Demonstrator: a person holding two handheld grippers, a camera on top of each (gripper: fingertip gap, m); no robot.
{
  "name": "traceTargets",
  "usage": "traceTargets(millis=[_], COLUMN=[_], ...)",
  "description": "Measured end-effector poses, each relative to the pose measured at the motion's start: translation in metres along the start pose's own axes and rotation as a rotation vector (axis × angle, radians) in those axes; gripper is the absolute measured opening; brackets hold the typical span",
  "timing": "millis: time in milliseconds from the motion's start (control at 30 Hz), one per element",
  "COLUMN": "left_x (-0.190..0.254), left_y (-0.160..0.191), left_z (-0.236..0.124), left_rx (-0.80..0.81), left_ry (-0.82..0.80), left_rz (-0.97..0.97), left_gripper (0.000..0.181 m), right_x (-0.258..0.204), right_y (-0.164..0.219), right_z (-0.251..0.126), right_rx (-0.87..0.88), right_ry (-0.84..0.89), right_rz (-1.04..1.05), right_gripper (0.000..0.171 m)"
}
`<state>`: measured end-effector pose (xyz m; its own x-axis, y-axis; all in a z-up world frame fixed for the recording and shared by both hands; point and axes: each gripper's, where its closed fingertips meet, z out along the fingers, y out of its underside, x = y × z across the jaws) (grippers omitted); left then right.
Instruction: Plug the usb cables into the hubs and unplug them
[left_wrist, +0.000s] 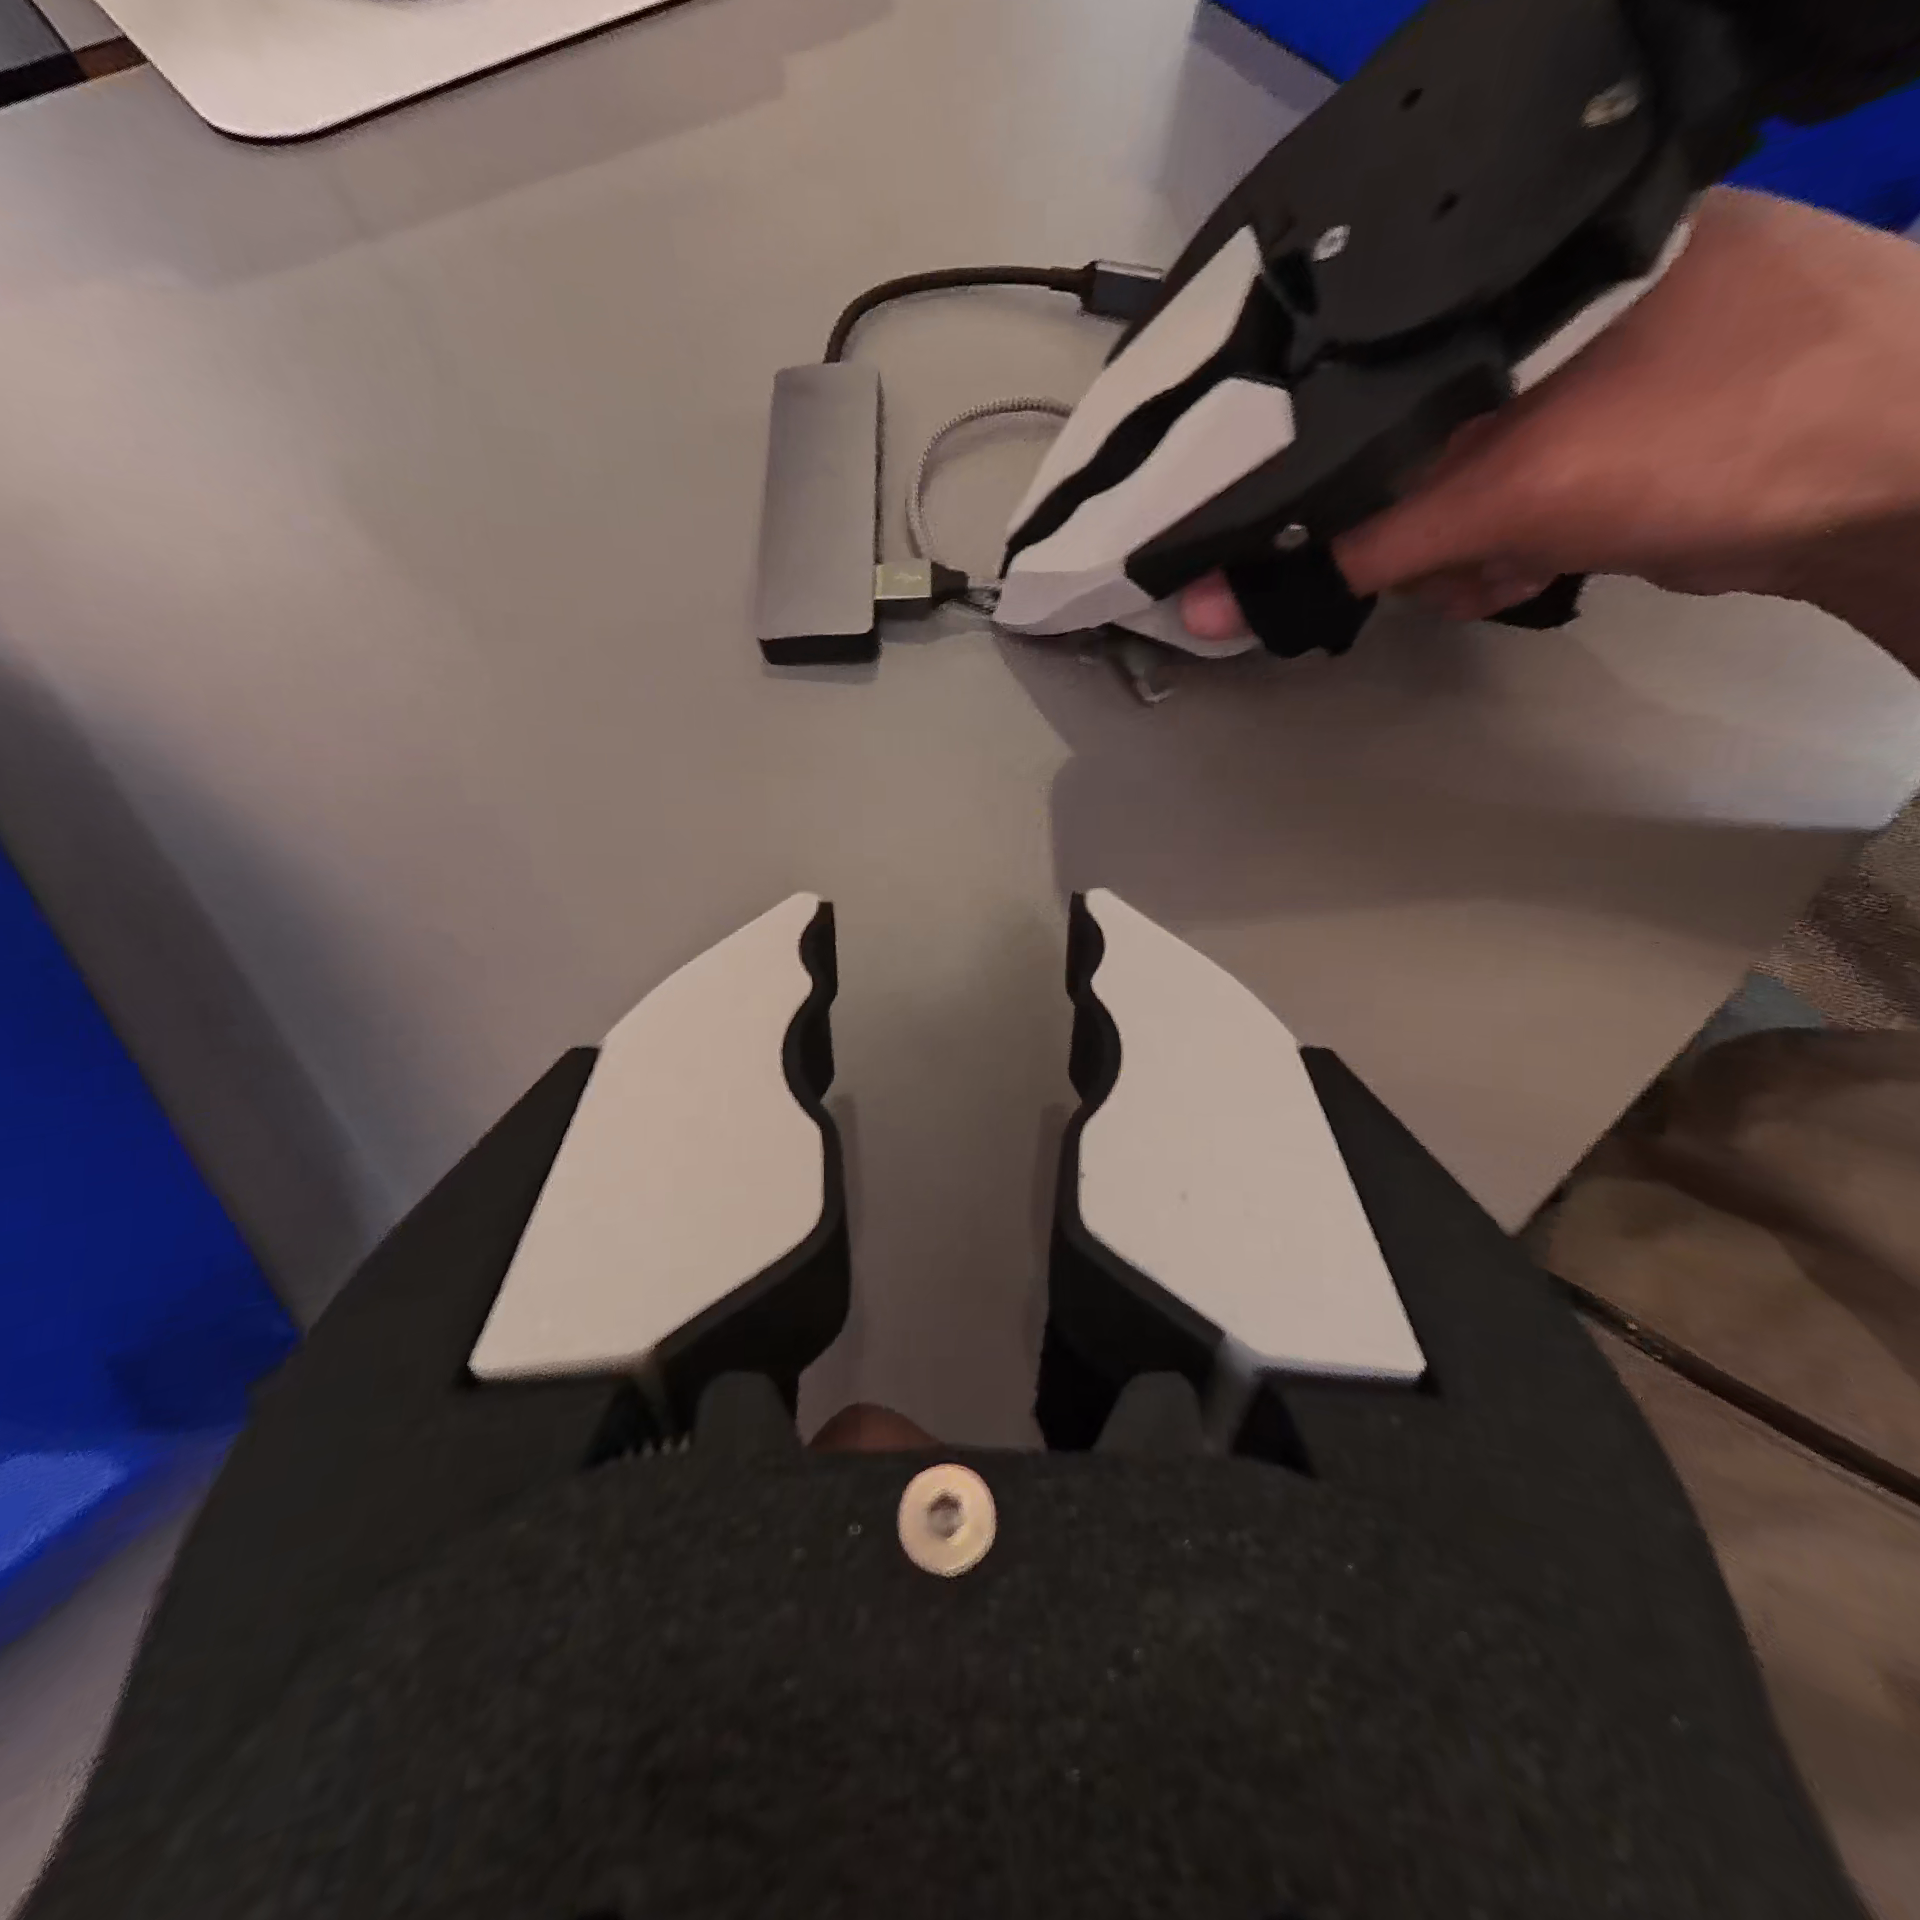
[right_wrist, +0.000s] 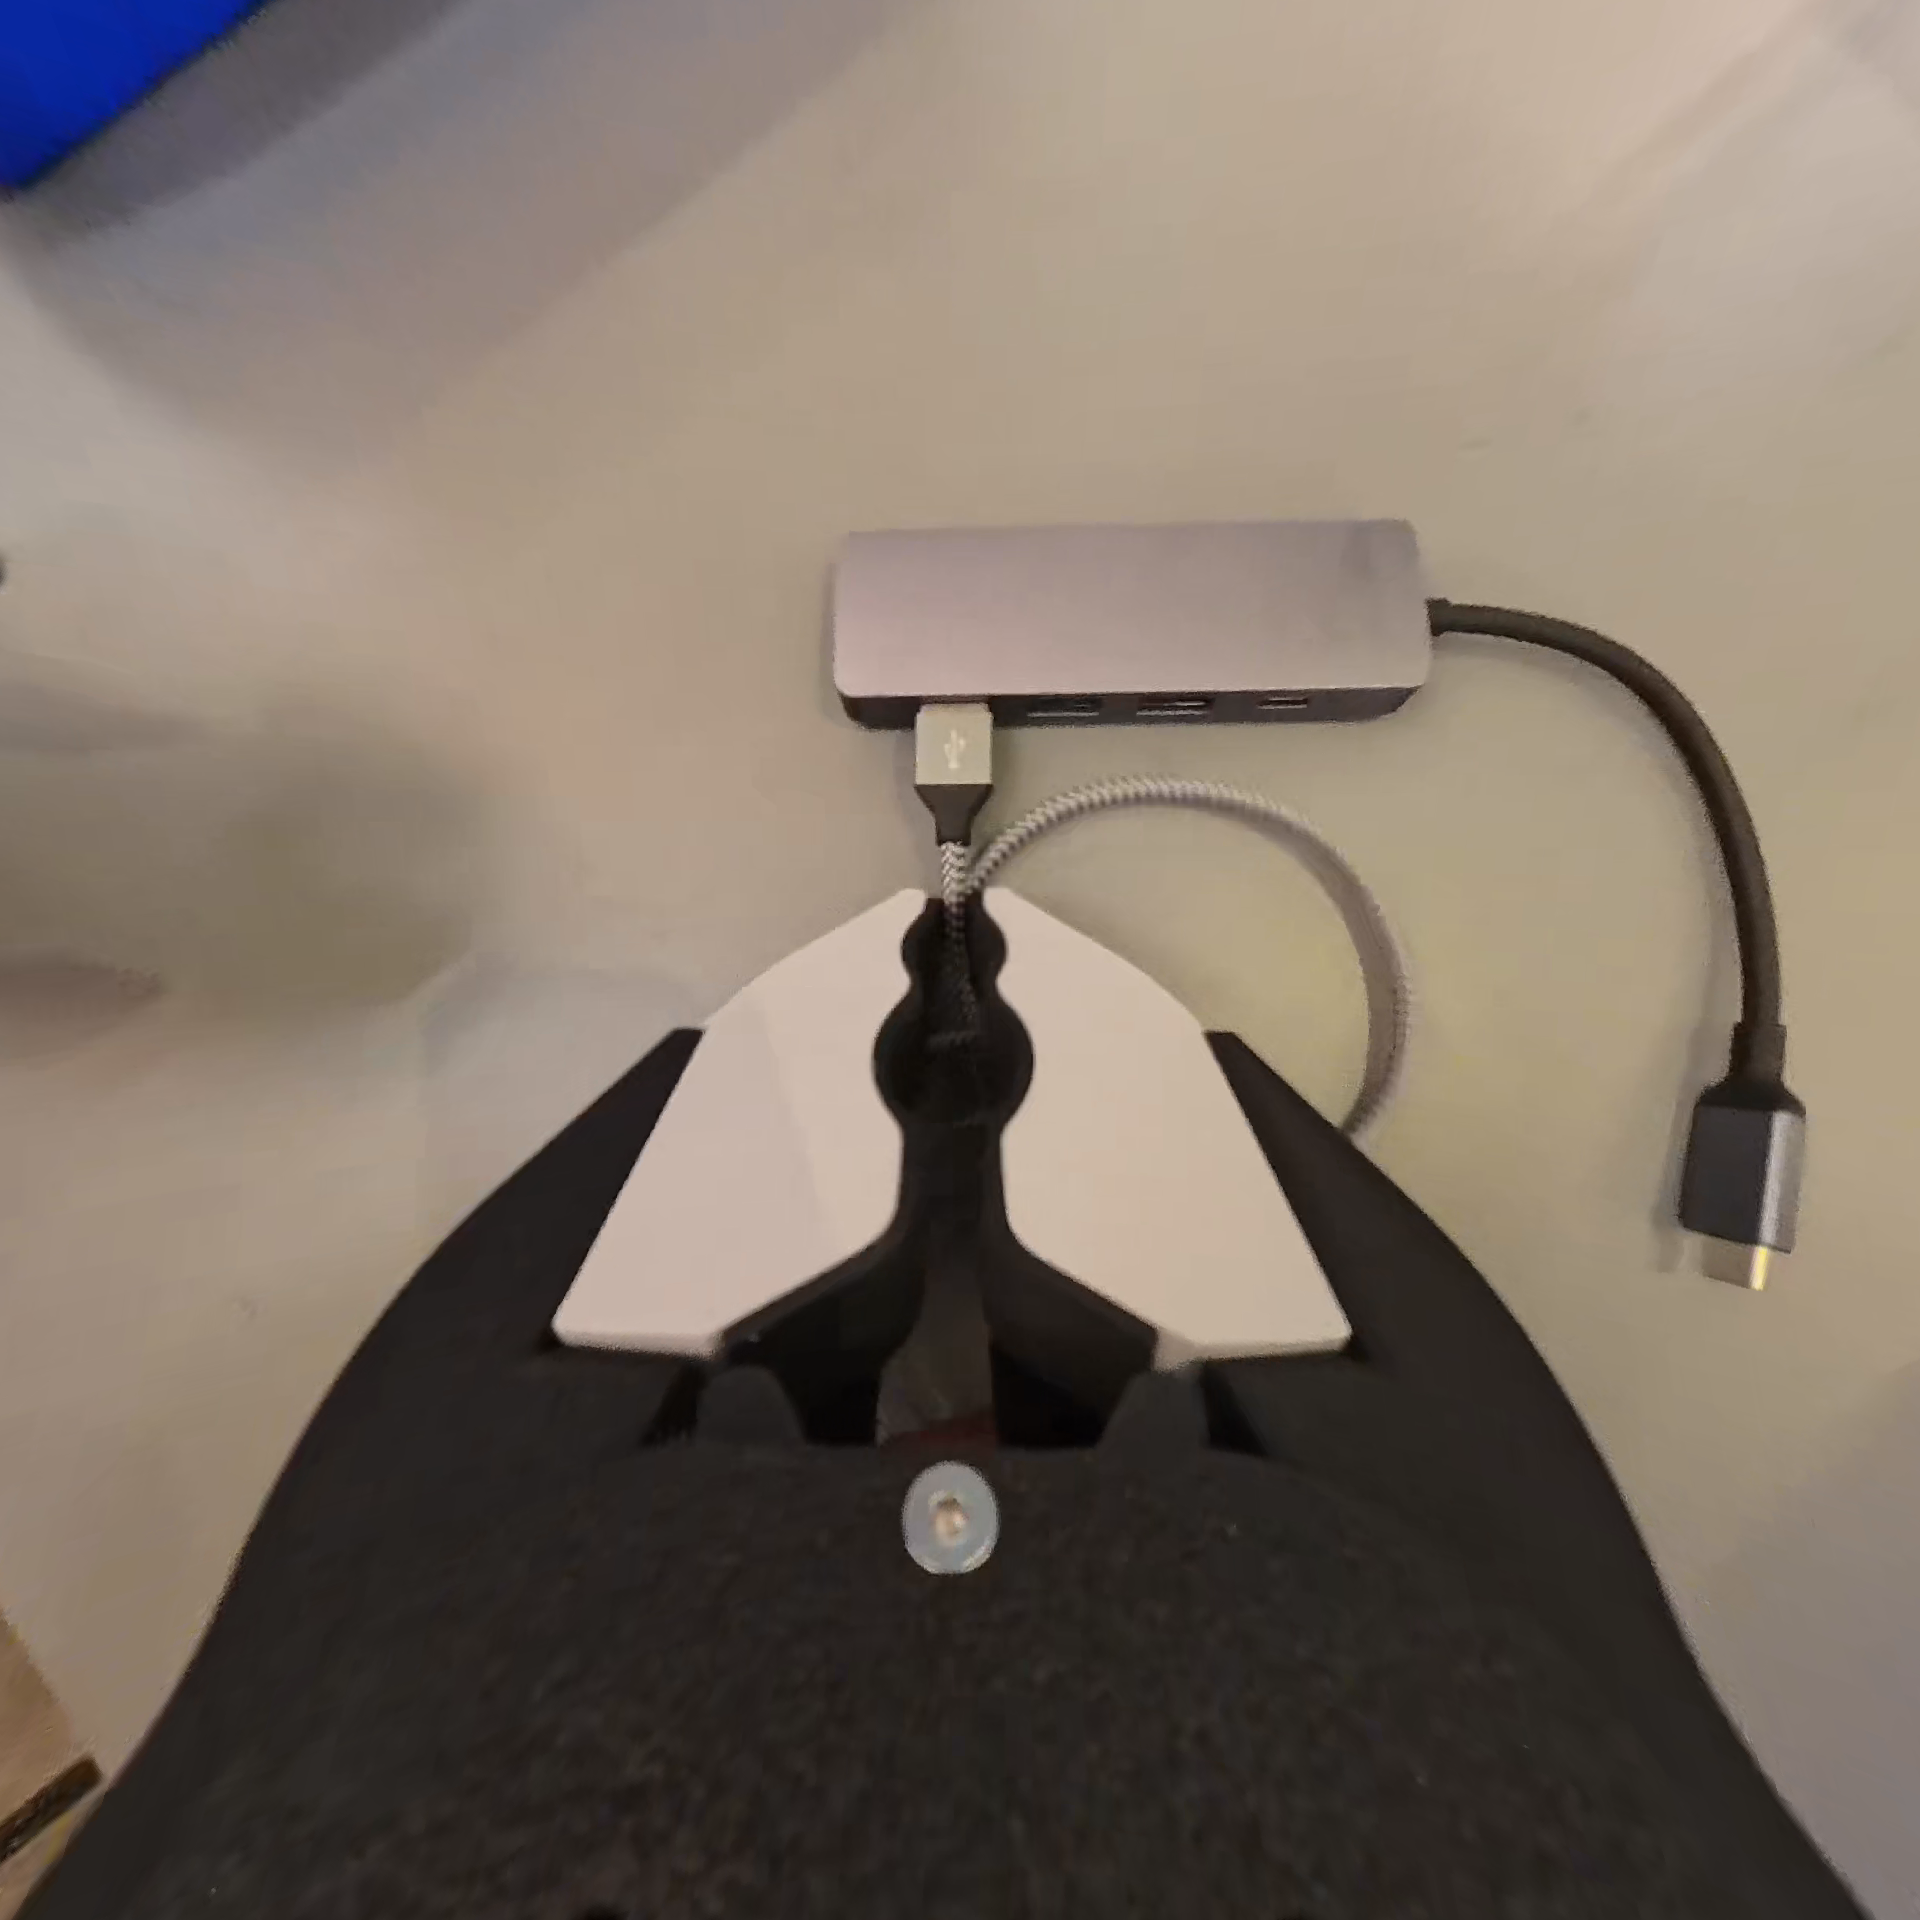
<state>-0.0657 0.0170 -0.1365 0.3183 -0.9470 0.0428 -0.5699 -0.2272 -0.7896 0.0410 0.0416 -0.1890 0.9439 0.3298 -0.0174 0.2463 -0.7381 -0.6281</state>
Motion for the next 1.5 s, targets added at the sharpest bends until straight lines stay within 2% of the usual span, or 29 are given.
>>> traceTargets(millis=[133,300,400,533,633,767,933,1033,1100,1233,1433,1500], left_x=[-0.010,-0.013,-0.002,-0.002,0.000,-0.005,0.012,0.010,0.012,0.022,0.023,0.020], left_y=[-0.002,-0.008,-0.014,-0.034,-0.037,-0.035,-0.045,-0.052,-0.055,-0.053,-0.053,-0.055], left_z=[0.017,0.045,0.057,0.053,0.052,0.052,0.053,0.054,0.053,0.051,0.049,0.047], left_rx=[0.001,0.000,-0.004,0.077,0.077,0.053,0.092,0.123,0.146,0.138,0.154,0.164], left_ry=[0.002,0.057,0.169,0.205,0.196,0.017,0.050,0.031,0.051,0.107,0.089,0.058], left_rz=[-0.021,-0.096,-0.161,-0.166,-0.062,0.270,0.411,0.473,0.508,0.573,0.710,0.838], left_gripper=[0.041,0.044,0.054,0.062,0.063,0.071,0.057,0.042,0.025,0.013,0.012,0.012], right_x=[-0.002,-0.007,-0.013,-0.021,-0.026,-0.030,-0.036,-0.041,-0.042,-0.041,-0.043,-0.049], right_y=[0.000,-0.012,-0.019,-0.020,-0.021,-0.024,-0.025,-0.027,-0.027,-0.032,-0.033,-0.033], right_z=[-0.006,-0.031,-0.048,-0.062,-0.070,-0.078,-0.085,-0.089,-0.091,-0.099,-0.106,-0.111], right_rx=[0.040,0.147,0.211,0.253,0.284,0.315,0.316,0.314,0.307,0.337,0.343,0.354], right_ry=[-0.017,-0.096,-0.156,-0.206,-0.247,-0.307,-0.325,-0.346,-0.337,-0.352,-0.380,-0.422], right_rz=[-0.005,0.055,0.099,0.127,0.154,0.203,0.202,0.210,0.202,0.220,0.205,0.195], right_gripper=[0.004,0.003,0.003,0.003,0.003,0.003,0.003,0.003,0.003,0.003,0.005,0.015])
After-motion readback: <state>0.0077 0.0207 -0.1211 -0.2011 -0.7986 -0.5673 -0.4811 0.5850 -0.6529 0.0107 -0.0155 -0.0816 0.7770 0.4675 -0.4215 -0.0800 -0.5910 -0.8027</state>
